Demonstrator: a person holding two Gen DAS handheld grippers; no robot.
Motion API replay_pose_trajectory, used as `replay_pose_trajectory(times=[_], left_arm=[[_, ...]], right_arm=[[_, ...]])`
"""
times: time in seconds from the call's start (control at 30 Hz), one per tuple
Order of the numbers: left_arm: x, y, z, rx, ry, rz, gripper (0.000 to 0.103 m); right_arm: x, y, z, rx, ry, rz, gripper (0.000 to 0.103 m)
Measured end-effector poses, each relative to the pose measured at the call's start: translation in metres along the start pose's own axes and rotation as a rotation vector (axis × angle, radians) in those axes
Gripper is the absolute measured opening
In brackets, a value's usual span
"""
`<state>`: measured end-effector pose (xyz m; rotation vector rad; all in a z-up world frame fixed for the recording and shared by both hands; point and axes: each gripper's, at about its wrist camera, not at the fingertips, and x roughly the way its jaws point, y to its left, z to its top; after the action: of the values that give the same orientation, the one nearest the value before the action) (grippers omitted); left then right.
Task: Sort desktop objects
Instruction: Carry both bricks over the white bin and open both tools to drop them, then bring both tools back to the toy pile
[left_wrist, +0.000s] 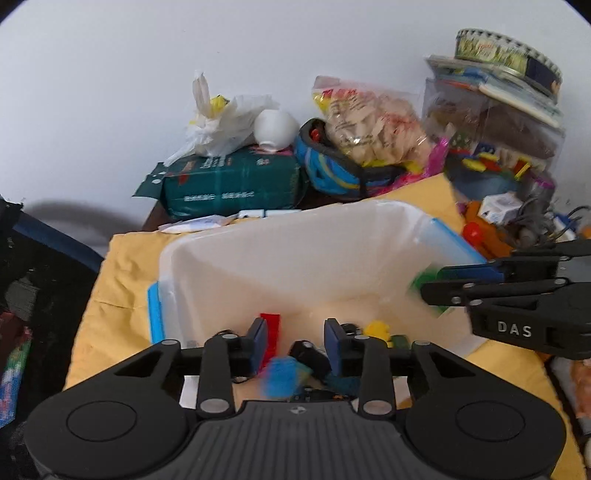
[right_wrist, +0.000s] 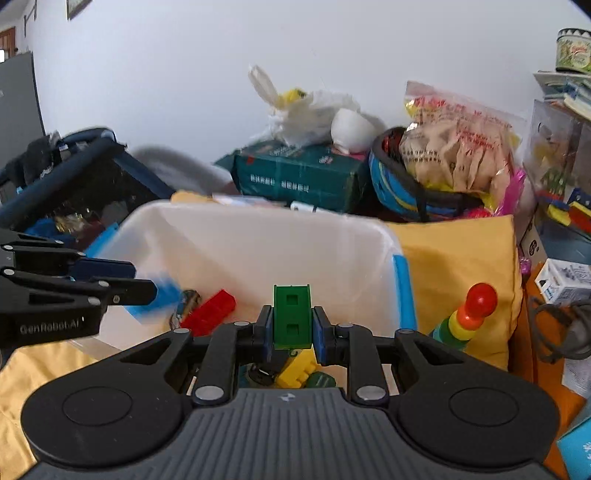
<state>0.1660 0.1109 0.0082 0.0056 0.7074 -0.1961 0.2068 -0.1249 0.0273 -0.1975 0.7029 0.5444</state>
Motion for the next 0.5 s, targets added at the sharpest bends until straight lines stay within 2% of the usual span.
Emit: replay_pose_trajectory(times=[0.07,0.1,0.2,0.3,0.33,0.4,0.5], left_arm=[[-0.012,0.000,0.000,-0.006,-0.032,0.006,0.042],[-0.020,-0.002,0.000,-0.003,-0.059,0.006,0.042],[-0.054,-0.010,-0.012,0.024,-0.141,-0.006,0.051],[-0.081,-0.020,-0.030,0.056,-0.163,-0.014,0.054],[-0.089,-0.024,-0.038,0.065,-0.174,-0.032,0.061],[-0.095,-0.031,-0.056,0.076,-0.156,-0.040,0.069],[-0.086,-0.040,-0.088,0.118,-0.047,-0.055,0.069]], right_arm=[[-0.005,0.001,-0.002,-0.001,-0.021,0.011,0.032],[-0.011,0.001,-0.002,-0.003,-0.040,0.014,0.032],[-0.038,-0.001,-0.005,-0.023,-0.123,0.026,0.032],[-0.062,-0.004,-0.016,-0.054,-0.173,0.038,0.032],[-0.069,-0.005,-0.024,-0.066,-0.175,0.035,0.032],[-0.075,-0.008,-0.040,-0.083,-0.152,0.028,0.032],[-0.074,-0.016,-0.070,-0.066,-0.080,0.027,0.032]])
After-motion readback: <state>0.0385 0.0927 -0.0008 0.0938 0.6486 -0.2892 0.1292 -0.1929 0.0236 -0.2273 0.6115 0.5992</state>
